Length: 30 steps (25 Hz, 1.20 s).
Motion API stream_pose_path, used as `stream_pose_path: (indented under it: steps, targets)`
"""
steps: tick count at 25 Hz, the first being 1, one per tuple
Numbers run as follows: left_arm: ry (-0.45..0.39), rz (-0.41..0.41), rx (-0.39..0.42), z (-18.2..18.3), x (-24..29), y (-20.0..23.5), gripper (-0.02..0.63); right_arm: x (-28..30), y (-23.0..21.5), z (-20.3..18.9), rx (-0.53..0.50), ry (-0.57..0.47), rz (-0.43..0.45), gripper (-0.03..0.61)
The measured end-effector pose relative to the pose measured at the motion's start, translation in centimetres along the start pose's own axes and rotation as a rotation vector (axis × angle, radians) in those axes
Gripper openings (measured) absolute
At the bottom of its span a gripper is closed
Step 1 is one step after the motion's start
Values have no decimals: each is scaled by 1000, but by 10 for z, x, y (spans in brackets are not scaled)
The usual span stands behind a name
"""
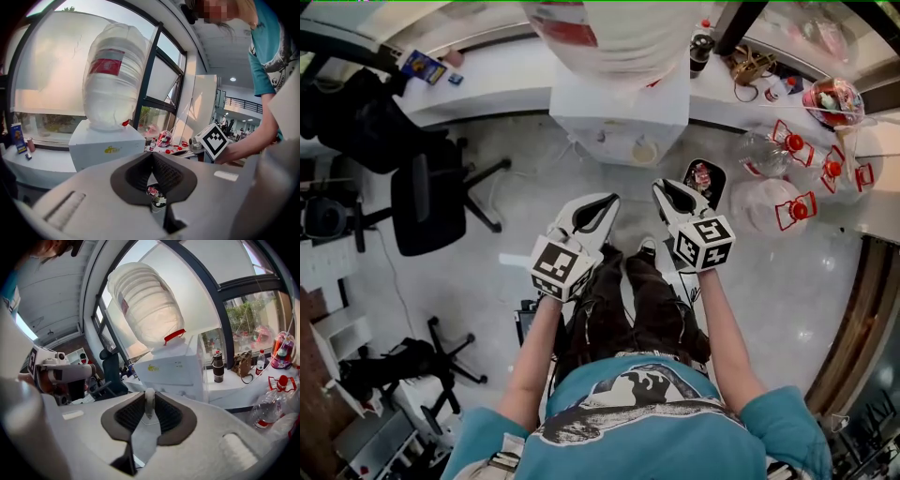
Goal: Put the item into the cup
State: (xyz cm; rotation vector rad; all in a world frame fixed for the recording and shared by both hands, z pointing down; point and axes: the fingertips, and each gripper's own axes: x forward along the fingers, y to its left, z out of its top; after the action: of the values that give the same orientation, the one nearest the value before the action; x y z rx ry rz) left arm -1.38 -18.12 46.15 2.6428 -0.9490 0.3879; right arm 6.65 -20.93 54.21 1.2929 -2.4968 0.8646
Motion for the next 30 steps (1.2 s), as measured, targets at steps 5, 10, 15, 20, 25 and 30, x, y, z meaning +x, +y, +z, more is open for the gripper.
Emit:
stream_pose_path:
  steps: [5, 10, 15, 20, 25, 30]
  targets:
    - [15, -1, -19, -20, 4, 12, 14, 23, -23, -19, 7, 40, -46, 66]
    - [27, 13, -17, -48, 4, 26, 14, 49, -43, -40, -2, 75, -78, 66]
    - [24, 39, -56, -67, 5, 45, 12, 84, -62, -64, -36, 125, -97, 66]
    - [36, 69, -93, -85, 5, 61, 12, 114, -85, -87, -30, 138, -129, 66]
    - [28, 77, -78, -110, 9, 65, 12, 137, -107, -103, 7, 134, -183, 66]
    - [31, 74, -107, -122, 8, 62, 12, 157, -123, -110, 18, 151, -213, 67]
